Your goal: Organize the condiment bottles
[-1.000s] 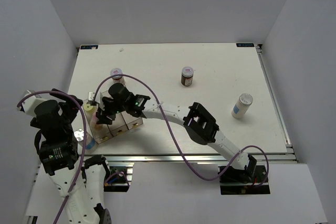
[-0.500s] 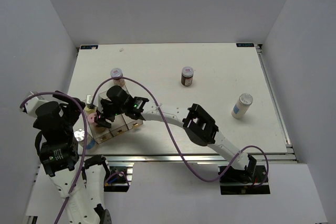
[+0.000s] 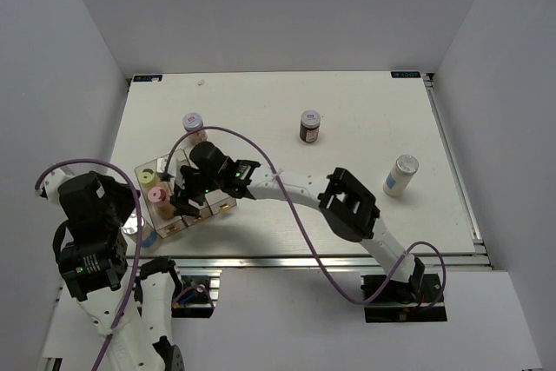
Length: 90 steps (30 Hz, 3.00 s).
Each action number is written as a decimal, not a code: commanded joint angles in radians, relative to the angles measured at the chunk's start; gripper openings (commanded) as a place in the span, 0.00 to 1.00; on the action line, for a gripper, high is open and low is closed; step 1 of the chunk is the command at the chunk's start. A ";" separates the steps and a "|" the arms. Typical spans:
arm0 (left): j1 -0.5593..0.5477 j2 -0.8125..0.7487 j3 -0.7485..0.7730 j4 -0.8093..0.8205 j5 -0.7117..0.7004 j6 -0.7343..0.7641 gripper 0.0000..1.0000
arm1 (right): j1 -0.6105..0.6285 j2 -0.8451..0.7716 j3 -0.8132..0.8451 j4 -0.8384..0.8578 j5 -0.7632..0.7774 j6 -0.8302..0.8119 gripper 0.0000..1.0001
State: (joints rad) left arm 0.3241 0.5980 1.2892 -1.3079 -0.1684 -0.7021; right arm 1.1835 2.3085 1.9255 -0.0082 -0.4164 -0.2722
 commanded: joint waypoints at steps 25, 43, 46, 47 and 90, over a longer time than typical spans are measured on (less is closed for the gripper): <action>0.000 0.240 -0.255 -0.103 -0.137 -0.229 0.85 | -0.507 -0.609 -0.586 -0.088 -0.325 0.153 0.68; 0.000 0.313 -0.228 -0.106 -0.114 -0.295 0.89 | -0.571 -0.580 -0.597 -0.055 -0.340 0.186 0.70; 0.000 0.303 -0.202 -0.105 -0.085 -0.313 0.81 | -0.573 -0.578 -0.597 -0.046 -0.340 0.191 0.70; 0.000 0.293 -0.200 -0.105 -0.074 -0.332 0.76 | -0.575 -0.578 -0.600 -0.041 -0.340 0.192 0.70; 0.000 0.359 -0.340 -0.106 -0.066 -0.534 0.98 | -0.594 -0.566 -0.634 -0.004 -0.288 0.229 0.70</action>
State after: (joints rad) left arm 0.3241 0.9428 0.9539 -1.3540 -0.1650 -1.2034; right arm 0.6018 1.7466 1.2938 -0.0490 -0.7094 -0.0540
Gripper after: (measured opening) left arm 0.982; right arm 0.701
